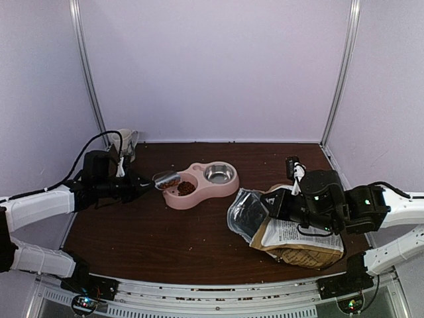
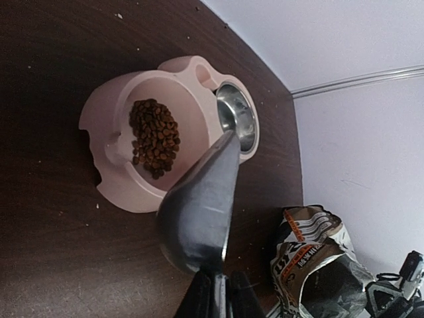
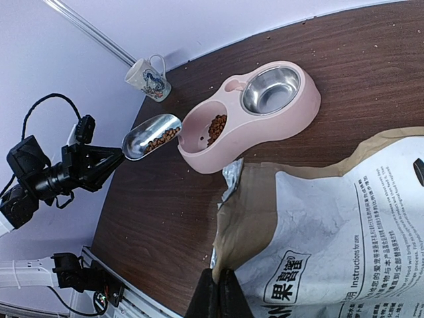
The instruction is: Serve the pet food
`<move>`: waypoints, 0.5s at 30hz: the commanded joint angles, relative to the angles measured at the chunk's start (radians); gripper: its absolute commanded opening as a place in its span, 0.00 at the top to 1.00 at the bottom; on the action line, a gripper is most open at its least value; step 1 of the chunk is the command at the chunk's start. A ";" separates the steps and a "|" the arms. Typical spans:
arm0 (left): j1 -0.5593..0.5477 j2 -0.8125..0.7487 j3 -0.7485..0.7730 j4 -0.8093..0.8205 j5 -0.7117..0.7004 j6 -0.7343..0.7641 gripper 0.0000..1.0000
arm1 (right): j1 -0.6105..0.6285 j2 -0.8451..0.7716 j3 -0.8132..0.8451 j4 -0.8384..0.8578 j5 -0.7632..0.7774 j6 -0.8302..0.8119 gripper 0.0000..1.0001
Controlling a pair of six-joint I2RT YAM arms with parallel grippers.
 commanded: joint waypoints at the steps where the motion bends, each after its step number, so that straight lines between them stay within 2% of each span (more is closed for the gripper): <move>1: 0.010 0.041 0.070 -0.019 -0.032 0.107 1.00 | -0.010 -0.006 0.023 0.036 0.036 0.002 1.00; 15: 0.018 0.188 0.222 -0.149 -0.086 0.253 1.00 | -0.008 -0.005 0.028 0.020 0.043 0.005 1.00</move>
